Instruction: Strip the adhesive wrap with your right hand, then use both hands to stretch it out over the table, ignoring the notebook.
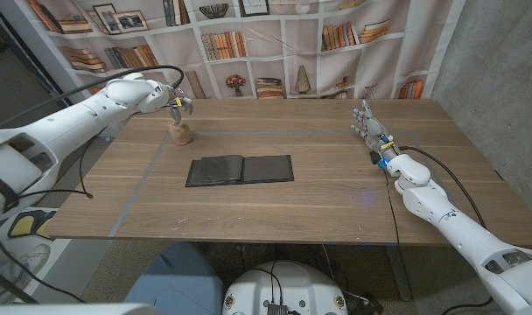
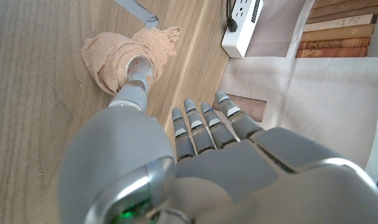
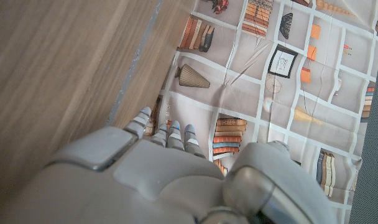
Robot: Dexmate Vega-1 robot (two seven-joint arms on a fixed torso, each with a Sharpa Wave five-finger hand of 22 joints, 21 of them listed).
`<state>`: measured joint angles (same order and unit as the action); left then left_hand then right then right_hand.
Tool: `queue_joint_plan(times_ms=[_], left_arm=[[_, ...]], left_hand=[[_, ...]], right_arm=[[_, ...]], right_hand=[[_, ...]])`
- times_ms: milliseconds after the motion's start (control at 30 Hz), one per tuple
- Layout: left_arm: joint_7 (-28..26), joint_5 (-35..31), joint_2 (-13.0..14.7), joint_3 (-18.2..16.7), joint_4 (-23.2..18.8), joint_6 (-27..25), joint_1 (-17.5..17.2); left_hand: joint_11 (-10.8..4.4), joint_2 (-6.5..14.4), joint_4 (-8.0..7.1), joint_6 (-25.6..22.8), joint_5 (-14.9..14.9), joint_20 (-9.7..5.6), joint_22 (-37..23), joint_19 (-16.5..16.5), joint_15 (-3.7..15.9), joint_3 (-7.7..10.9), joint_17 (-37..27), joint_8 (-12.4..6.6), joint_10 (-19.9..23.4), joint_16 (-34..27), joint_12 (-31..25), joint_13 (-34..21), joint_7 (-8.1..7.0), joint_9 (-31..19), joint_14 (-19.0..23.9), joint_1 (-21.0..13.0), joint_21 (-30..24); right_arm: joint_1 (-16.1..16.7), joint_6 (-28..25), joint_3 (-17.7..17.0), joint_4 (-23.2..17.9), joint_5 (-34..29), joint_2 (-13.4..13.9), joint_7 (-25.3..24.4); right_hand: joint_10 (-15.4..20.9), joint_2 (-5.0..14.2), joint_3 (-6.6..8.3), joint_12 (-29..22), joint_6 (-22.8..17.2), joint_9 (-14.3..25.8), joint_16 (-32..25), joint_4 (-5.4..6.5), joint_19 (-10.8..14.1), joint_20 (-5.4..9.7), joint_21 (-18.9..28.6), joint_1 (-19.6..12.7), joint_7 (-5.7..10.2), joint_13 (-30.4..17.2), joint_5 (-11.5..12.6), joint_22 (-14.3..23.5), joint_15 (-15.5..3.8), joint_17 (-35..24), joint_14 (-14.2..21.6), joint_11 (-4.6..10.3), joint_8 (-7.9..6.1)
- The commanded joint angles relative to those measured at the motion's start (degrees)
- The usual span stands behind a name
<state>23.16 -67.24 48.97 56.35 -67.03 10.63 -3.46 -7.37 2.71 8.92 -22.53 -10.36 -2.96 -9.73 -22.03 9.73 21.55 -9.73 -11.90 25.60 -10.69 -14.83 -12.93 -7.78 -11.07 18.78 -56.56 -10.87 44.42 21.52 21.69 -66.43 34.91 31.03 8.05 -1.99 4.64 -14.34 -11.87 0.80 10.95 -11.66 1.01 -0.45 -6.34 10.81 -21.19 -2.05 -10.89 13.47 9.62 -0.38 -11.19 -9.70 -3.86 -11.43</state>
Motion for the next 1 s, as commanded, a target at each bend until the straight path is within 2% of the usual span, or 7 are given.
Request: queue_joint_plan(times_ms=[33, 433, 567, 1000], left_arm=[[1.84, 0.62, -2.12, 1.37, 3.00, -1.03, 1.63], [2.16, 1.35, -3.43, 3.26, 5.34, -0.95, 3.67], [1.90, 1.21, -4.51, 4.47, 7.57, -0.58, 4.77], [0.96, 2.08, -5.16, 6.56, 9.60, -0.53, 5.87]], left_hand=[[0.21, 0.65, 0.02, -0.35, -0.01, 0.39, -0.29, -0.61, -0.05, -0.18, -0.25, 0.17, 0.17, -0.26, -0.04, -0.09, 0.04, -0.14, 0.58, -0.11, -0.45], [0.35, 1.58, 0.07, -0.32, -0.07, 0.42, -0.33, -0.81, -0.10, -0.04, -0.30, 0.25, 0.22, -0.21, 0.03, -0.13, 0.23, -0.16, 0.54, -0.65, -0.54], [0.38, 1.90, 0.15, -1.31, -0.01, 0.30, -0.33, -0.82, -0.14, -0.07, -0.28, -0.10, 0.14, -0.15, 0.11, -0.16, 0.37, -0.19, 0.45, -0.93, -0.55], [0.17, 1.95, 0.26, -2.47, 0.12, 0.38, -0.35, -0.80, -0.19, -0.36, -0.22, -0.40, 0.25, -0.07, 0.16, -0.19, 0.27, -0.24, 0.41, -1.15, -0.55]], right_arm=[[0.05, -0.31, 0.00, -0.23, -0.09, 0.21, -0.23], [-0.57, -0.58, 0.16, 0.56, 0.03, -0.02, 0.22], [-0.74, -0.90, 0.26, 0.70, 0.08, -0.05, 0.37], [-1.32, -1.33, 0.52, 1.02, -0.09, -0.28, 0.31]], right_hand=[[0.27, 0.35, 0.12, 0.17, 0.12, 0.04, 0.07, -0.15, 0.19, -0.12, 0.00, -0.15, -0.05, -0.23, -0.31, 0.15, -0.42, -0.15, -1.32, 0.20, -0.07], [0.22, 0.41, 0.21, 0.19, 0.14, 0.04, 0.09, -0.26, 0.18, -0.15, -0.01, -0.31, -0.08, -0.24, -0.33, 0.15, -0.41, -0.13, -1.31, 0.24, -0.04], [0.20, 0.41, 0.22, 0.20, 0.14, 0.04, 0.09, -0.29, 0.16, -0.13, -0.01, -0.34, -0.04, -0.24, -0.34, 0.15, -0.41, -0.13, -1.30, 0.28, -0.03], [0.18, 0.44, 0.29, 0.22, 0.18, 0.04, 0.13, -0.38, 0.14, -0.14, -0.02, -0.44, -0.05, -0.24, -0.37, 0.16, -0.42, -0.12, -1.36, 0.42, 0.02]])
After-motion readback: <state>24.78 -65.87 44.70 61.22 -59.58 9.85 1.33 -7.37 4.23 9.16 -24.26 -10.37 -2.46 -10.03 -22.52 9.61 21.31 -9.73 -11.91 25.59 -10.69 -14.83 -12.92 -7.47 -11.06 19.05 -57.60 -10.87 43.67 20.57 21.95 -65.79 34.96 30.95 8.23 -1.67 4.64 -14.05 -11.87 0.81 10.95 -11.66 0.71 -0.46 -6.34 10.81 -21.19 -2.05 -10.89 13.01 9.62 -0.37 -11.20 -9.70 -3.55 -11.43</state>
